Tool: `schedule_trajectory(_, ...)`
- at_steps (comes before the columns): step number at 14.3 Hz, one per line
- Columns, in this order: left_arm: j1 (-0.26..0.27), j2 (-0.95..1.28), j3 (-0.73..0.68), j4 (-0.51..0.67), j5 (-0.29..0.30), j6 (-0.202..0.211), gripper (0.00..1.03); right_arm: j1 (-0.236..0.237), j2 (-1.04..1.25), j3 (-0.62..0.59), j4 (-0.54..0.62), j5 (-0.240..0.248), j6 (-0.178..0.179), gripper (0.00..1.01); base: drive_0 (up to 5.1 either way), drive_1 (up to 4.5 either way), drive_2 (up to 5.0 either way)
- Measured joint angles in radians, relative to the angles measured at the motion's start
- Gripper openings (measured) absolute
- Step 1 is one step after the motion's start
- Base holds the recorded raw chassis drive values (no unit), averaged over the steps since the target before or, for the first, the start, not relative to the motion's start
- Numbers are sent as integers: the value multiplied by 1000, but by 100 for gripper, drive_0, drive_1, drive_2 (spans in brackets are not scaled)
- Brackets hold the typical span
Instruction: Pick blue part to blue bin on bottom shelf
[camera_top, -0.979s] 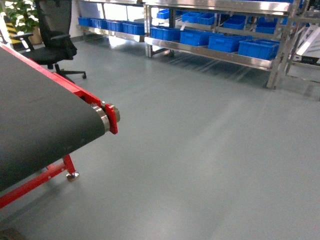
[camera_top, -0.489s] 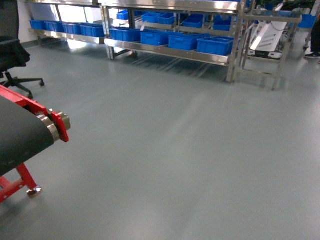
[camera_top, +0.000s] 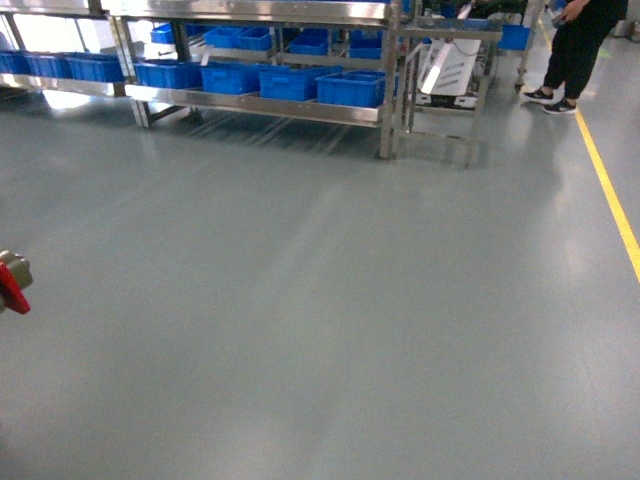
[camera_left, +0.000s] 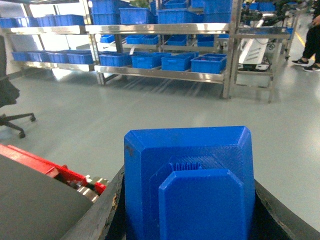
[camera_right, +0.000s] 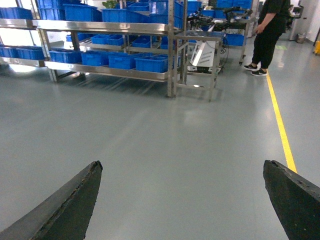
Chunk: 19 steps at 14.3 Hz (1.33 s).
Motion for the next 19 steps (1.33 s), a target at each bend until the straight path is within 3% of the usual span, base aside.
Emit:
schedule_trajectory(13, -1, 1, 0, 0, 1, 0, 44, 0, 0, 0, 0, 0, 0, 98, -160, -160, -160)
schedule_trajectory(19, -3, 2, 0, 0, 0, 0, 44, 0, 0, 0, 0, 0, 0, 98, -14, -14, -14)
